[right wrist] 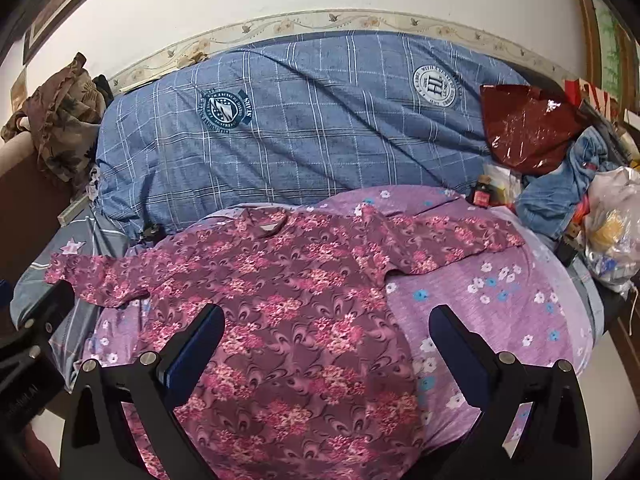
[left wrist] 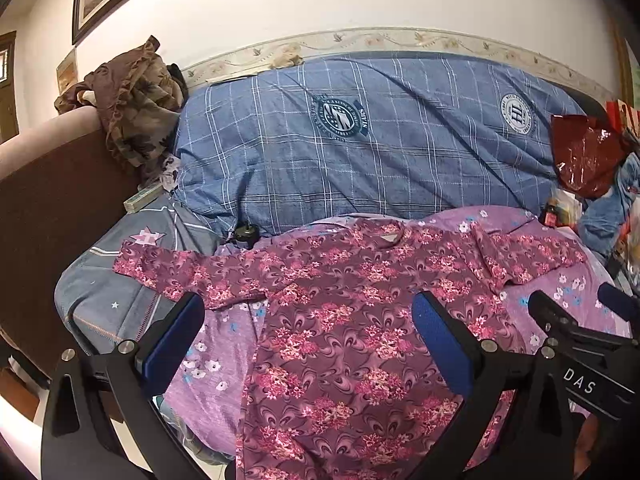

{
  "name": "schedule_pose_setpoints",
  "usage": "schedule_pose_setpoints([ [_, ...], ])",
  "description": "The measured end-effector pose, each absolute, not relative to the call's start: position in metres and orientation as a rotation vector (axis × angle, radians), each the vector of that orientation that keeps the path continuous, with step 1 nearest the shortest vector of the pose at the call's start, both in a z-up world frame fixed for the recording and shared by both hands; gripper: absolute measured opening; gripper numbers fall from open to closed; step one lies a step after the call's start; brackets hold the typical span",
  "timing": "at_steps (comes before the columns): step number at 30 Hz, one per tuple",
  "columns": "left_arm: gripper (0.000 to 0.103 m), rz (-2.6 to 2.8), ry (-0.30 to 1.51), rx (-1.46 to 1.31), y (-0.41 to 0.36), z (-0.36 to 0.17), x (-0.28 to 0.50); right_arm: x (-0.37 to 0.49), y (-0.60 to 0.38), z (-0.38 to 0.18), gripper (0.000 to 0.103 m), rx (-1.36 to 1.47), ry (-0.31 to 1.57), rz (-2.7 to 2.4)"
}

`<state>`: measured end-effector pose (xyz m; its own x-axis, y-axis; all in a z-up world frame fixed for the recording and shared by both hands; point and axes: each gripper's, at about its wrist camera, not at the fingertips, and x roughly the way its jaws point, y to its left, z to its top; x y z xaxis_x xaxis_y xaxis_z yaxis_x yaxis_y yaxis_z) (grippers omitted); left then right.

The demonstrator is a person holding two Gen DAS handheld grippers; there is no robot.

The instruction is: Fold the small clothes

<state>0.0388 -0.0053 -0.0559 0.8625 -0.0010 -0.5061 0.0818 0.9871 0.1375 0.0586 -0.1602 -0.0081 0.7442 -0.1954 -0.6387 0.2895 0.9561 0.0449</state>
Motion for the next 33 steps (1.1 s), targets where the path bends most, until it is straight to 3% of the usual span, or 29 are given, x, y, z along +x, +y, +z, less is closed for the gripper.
schedule_pose_setpoints([
  [33, 0.103, -0.036, 0.56, 0.173, -0.026, -0.056, 0.055, 0.072, -0.168, -0.015, 0.103, 0.128, 0.693, -0.289],
])
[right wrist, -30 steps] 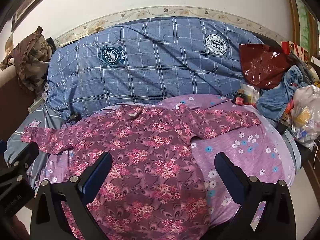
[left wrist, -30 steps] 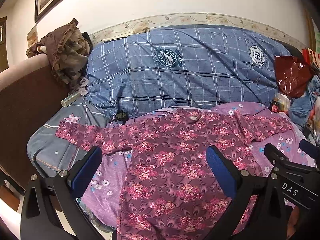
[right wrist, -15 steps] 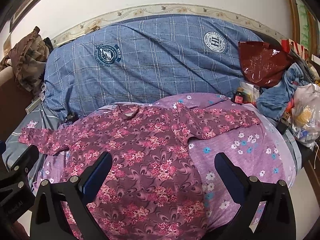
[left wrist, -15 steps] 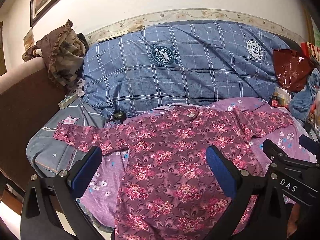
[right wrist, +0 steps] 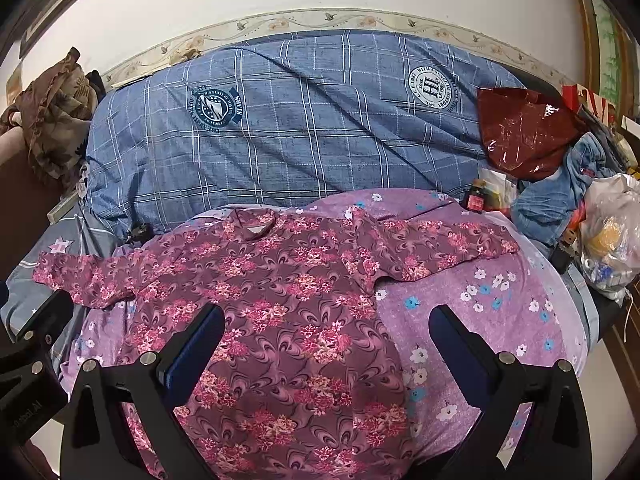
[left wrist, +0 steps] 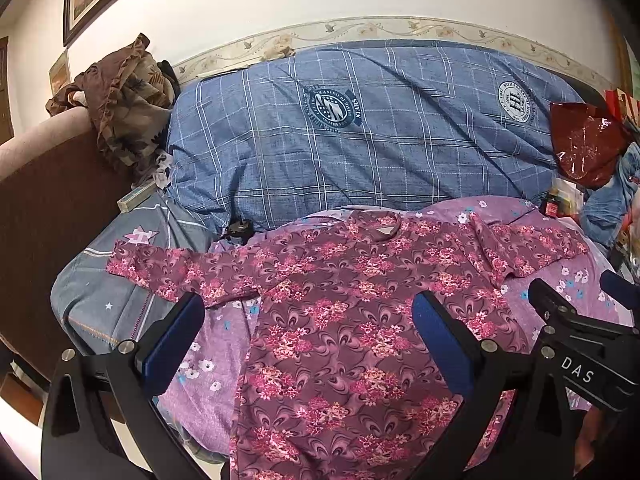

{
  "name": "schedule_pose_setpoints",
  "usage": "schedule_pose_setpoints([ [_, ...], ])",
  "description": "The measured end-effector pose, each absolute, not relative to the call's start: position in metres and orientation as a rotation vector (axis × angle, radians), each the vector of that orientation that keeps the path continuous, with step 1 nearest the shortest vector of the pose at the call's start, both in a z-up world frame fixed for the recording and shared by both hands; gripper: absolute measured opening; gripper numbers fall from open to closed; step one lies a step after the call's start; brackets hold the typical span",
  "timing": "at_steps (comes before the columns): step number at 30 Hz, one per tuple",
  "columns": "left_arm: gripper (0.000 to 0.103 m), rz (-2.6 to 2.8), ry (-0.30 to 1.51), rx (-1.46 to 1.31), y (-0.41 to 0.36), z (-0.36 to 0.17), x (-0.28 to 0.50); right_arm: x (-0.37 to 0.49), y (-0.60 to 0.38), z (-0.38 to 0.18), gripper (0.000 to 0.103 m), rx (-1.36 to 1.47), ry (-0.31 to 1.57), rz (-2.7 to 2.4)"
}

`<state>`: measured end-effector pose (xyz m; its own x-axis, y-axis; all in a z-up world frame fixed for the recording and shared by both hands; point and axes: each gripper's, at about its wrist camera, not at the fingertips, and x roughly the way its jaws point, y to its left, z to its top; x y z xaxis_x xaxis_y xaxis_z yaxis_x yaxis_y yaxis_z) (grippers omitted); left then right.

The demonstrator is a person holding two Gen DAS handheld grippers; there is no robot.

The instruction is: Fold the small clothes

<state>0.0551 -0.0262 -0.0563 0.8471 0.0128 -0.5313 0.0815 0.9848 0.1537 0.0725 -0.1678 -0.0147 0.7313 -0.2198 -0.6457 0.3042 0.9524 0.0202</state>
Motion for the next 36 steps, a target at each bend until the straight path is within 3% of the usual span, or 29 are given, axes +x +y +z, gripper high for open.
schedule_pose_setpoints([
  [28, 0.103, -0.03, 0.68, 0.187, -0.044, -0.099, 0.125, 0.137, -0.201, -0.062, 0.102, 0.135, 0.777, -0.333],
  [36, 0.103, 0.013, 0.792, 0.195, -0.037, -0.136, 0.155, 0.177, -0.314, -0.114, 0.101, 0.402, 0.785, -0.442],
])
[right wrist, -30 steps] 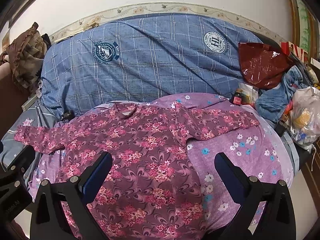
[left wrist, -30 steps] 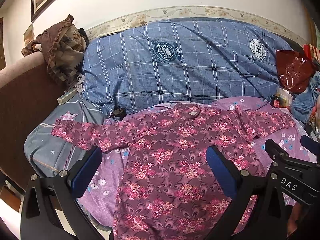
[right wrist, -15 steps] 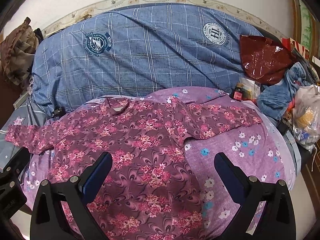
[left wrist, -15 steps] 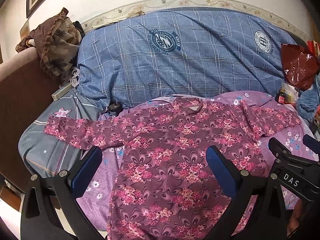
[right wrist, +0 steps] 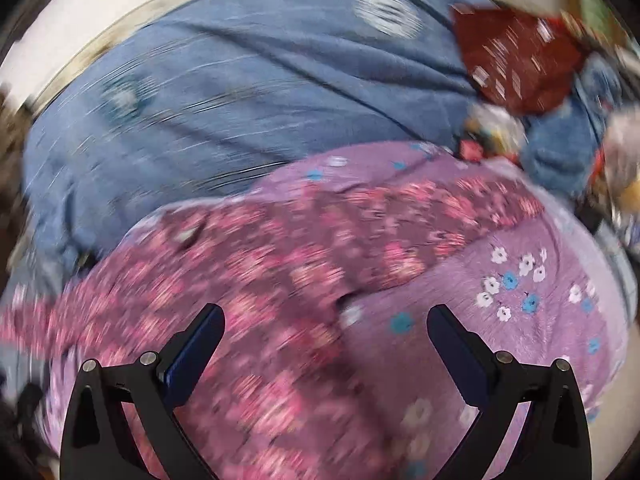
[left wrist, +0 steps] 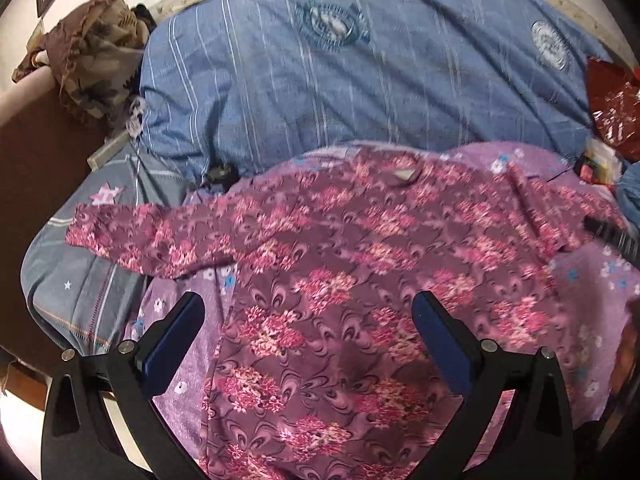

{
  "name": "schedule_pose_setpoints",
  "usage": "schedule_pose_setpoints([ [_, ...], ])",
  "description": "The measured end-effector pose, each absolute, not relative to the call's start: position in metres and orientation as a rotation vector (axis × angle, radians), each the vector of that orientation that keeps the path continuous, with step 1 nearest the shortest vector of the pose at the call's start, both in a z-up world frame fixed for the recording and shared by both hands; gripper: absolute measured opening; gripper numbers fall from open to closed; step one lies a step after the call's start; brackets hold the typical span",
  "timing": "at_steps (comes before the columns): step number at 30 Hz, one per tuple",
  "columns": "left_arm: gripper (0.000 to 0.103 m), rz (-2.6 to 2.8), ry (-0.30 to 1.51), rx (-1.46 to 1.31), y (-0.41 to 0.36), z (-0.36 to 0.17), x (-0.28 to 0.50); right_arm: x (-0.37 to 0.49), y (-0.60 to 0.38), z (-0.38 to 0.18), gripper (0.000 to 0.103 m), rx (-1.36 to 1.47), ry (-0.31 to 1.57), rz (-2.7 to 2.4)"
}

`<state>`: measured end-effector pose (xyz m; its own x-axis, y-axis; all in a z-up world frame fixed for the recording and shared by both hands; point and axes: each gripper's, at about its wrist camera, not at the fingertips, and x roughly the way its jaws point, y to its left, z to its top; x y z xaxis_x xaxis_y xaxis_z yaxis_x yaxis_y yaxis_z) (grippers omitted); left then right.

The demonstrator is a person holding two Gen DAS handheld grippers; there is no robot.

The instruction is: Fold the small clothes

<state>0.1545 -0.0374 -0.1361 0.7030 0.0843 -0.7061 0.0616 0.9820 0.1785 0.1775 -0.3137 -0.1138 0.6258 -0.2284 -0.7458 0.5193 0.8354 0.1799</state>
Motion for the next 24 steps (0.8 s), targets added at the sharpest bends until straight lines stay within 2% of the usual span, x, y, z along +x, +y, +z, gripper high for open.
schedule_pose_setpoints([
  [2, 0.103, 0.027, 0.811, 0.2, -0.036, -0.145, 0.161, 0.184, -0.368, -0.136, 0.1, 0.541, 0.785, -0.503],
  [3, 0.103, 0.035, 0.825, 0.204, -0.036, -0.15, 0.165, 0.184, -0.39, -0.144, 0.097, 0.61, 0.776, -0.517],
  [5, 0.103, 0.043, 0.844, 0.209, -0.036, -0.157, 0.172, 0.178, -0.442, -0.165, 0.086, 0.811, 0.729, -0.531],
  [8, 0.103, 0.049, 0.862, 0.221, -0.038, -0.167, 0.181, 0.157, -0.5, -0.197, 0.082, 1.123, 0.628, -0.542],
  [13, 0.103, 0.038, 0.89, 0.246, -0.052, -0.18, 0.196, 0.162, -0.534, -0.211, 0.077, 1.214, 0.525, -0.472],
  [15, 0.103, 0.028, 0.897, 0.255, -0.057, -0.182, 0.198, 0.176, -0.542, -0.215, 0.066, 1.199, 0.528, -0.46],
  [17, 0.103, 0.017, 0.897, 0.269, -0.061, -0.183, 0.198, 0.189, -0.547, -0.221, 0.027, 1.205, 0.555, -0.462],
  [19, 0.103, 0.015, 0.894, 0.276, -0.06, -0.183, 0.196, 0.197, -0.549, -0.224, 0.005, 1.2, 0.581, -0.482],
  [24, 0.103, 0.041, 0.893, 0.213, -0.034, -0.178, 0.196, 0.208, -0.512, -0.165, 0.004, 1.026, 0.483, -0.405],
])
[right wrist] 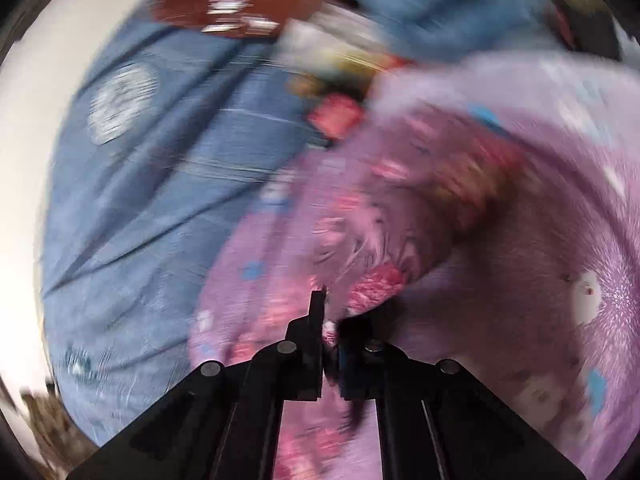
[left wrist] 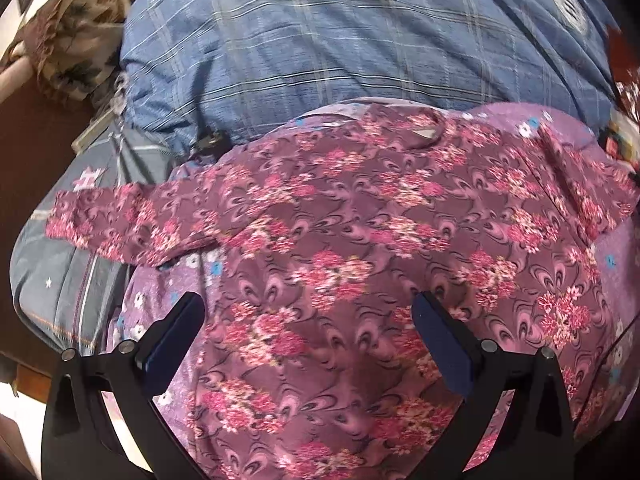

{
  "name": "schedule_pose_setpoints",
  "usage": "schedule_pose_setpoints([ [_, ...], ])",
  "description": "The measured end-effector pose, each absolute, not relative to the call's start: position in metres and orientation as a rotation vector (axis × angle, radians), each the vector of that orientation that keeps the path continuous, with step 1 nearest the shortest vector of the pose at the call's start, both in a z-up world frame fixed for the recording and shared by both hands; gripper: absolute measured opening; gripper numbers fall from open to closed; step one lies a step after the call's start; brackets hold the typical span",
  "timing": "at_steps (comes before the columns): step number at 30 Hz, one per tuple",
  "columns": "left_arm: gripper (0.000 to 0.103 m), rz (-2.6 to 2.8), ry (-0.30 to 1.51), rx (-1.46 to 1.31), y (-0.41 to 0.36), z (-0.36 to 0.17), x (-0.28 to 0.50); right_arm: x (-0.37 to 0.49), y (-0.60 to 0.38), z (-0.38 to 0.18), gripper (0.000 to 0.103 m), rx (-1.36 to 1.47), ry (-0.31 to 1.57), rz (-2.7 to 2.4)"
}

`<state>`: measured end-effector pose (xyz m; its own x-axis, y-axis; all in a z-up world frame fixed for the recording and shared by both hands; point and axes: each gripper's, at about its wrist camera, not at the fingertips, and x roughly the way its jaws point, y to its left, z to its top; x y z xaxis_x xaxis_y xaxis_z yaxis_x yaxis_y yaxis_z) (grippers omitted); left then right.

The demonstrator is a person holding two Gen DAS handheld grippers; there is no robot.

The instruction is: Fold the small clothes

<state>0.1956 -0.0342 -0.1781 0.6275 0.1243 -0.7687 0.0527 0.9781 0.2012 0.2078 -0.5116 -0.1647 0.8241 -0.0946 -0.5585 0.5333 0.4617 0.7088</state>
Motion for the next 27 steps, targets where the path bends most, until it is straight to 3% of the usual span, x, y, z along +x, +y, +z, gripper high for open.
schedule_pose_setpoints([
  [7, 0.103, 0.108, 0.88, 0.119, 0.031, -0.169, 0.185, 0.23, -0.381, -0.059, 0.004, 0.821, 0.371, -0.053],
  [13, 0.103, 0.18, 0.85, 0.003, 0.103, -0.156, 0.175, 0.269, -0.216, -0.053, 0.005, 0.632, 0.532, 0.115],
  [16, 0.103, 0.22, 0.841, -0.056, 0.138, -0.153, 0.169, 0.289, -0.147, -0.085, 0.013, 0.547, 0.655, 0.121],
  [18, 0.103, 0.242, 0.842, -0.093, 0.157, -0.154, 0.166, 0.309, -0.1, -0.118, 0.039, 0.468, 0.776, 0.133],
  [19, 0.103, 0.252, 0.844, -0.118, 0.168, -0.155, 0.165, 0.315, -0.081, -0.133, 0.066, 0.442, 0.839, 0.153],
  [20, 0.103, 0.257, 0.846, -0.131, 0.174, -0.156, 0.163, 0.319, -0.064, -0.15, 0.074, 0.413, 0.909, 0.174],
  [23, 0.103, 0.268, 0.851, -0.138, 0.188, -0.159, 0.162, 0.316, -0.027, -0.185, 0.074, 0.272, 1.086, 0.144],
  [27, 0.103, 0.271, 0.842, -0.141, 0.195, -0.162, 0.164, 0.292, -0.029, -0.172, 0.073, 0.137, 1.073, 0.216],
])
